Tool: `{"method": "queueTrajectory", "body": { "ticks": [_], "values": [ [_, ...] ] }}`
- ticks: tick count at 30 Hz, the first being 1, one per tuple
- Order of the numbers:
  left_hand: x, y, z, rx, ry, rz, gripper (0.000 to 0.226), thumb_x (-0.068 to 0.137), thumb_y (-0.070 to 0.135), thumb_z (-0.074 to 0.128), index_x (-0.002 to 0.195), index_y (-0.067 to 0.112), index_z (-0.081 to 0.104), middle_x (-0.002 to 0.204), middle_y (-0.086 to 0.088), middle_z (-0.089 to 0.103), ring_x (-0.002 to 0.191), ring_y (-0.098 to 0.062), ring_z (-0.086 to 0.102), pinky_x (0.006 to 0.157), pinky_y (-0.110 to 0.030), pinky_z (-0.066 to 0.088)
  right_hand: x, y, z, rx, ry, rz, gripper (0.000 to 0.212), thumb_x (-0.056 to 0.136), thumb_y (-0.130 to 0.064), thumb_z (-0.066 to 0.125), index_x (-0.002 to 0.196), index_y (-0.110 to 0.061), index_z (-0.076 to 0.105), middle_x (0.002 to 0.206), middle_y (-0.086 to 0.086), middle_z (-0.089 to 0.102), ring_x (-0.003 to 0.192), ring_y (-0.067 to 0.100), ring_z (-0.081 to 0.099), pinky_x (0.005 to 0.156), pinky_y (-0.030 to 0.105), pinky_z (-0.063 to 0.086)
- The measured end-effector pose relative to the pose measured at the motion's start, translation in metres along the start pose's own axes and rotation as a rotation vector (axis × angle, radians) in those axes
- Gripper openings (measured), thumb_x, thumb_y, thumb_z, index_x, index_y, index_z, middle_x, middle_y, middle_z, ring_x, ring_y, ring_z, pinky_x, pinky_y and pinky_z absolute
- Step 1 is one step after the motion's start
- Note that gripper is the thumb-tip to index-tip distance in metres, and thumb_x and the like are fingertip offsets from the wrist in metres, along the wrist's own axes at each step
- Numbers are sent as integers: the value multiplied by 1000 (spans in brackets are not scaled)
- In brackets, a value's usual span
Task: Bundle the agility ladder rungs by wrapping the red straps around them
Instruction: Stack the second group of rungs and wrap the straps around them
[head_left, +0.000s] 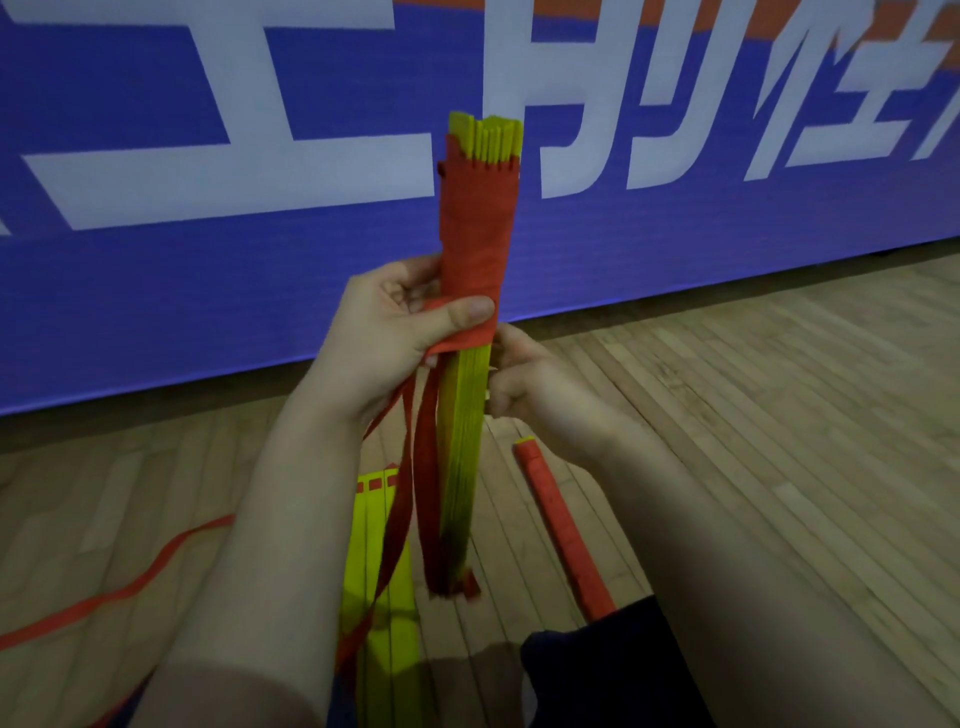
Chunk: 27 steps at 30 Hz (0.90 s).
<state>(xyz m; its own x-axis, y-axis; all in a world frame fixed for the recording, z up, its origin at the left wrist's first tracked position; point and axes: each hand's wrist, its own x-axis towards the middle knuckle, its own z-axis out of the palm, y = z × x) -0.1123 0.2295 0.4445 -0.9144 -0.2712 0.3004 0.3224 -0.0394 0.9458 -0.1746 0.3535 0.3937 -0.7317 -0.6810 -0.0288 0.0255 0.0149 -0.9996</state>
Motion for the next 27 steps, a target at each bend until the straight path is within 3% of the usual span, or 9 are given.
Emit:
{"method": "queueTrajectory", "body": {
  "ticks": [2,4,7,9,11,14,19,23,27],
  "values": [
    [2,-1,5,27,108,2,34,75,-1,74,107,6,65,81,0,73,65,-6,66,65,-27,55,0,4,8,-95,8,-57,72,53,-6,58,124,-11,46,106,20,61,96,28,62,78,42,51],
    [4,-4,8,63,193,5,29,74,4,77,97,17,66,77,7,74,72,-8,68,72,-38,53,1,10,21,-179,95,-146,63,61,-10,68,117,-17,40,94,7,59,84,16,62,71,38,52],
    [7,-8,9,95,260,5,27,74,10,79,96,20,66,80,7,73,76,-7,70,70,-32,56,8,20,30,-270,316,-264,47,78,-10,73,112,-15,40,92,1,60,86,16,63,76,38,54],
    [7,-9,10,89,265,18,26,75,10,79,97,17,65,79,7,72,73,-5,69,64,-25,55,10,20,30,-283,398,-255,41,79,-8,67,110,-16,41,94,5,62,91,23,63,83,48,51],
    [7,-9,11,103,245,11,26,76,11,78,98,16,65,77,9,72,71,-3,69,59,-20,55,11,17,26,-199,388,-177,40,75,-7,63,109,-16,44,98,12,62,92,27,62,86,53,49],
    [6,-4,8,119,132,-41,28,78,8,75,104,11,64,74,9,72,62,-2,66,50,-15,48,7,10,20,-150,325,-149,41,79,4,60,114,-9,45,98,12,60,88,22,60,85,46,49],
    [4,2,-14,86,-110,-126,45,70,12,72,114,6,63,104,1,72,74,-8,68,63,-17,52,-1,7,12,-189,260,-197,34,83,2,56,112,-11,43,88,5,55,77,13,55,71,39,48],
    [3,1,-25,103,-89,-186,49,63,12,74,110,6,61,107,-6,69,72,-11,71,65,-19,55,-1,4,8,-187,266,-195,32,84,0,58,102,-21,42,80,6,50,72,15,50,66,37,42],
    [1,6,-37,269,-85,-240,38,59,18,77,92,7,60,79,-3,68,58,-7,66,51,-16,50,-4,-1,2,-167,218,-161,31,85,1,59,103,-16,39,82,7,46,74,17,47,67,37,40]
  ]
}}
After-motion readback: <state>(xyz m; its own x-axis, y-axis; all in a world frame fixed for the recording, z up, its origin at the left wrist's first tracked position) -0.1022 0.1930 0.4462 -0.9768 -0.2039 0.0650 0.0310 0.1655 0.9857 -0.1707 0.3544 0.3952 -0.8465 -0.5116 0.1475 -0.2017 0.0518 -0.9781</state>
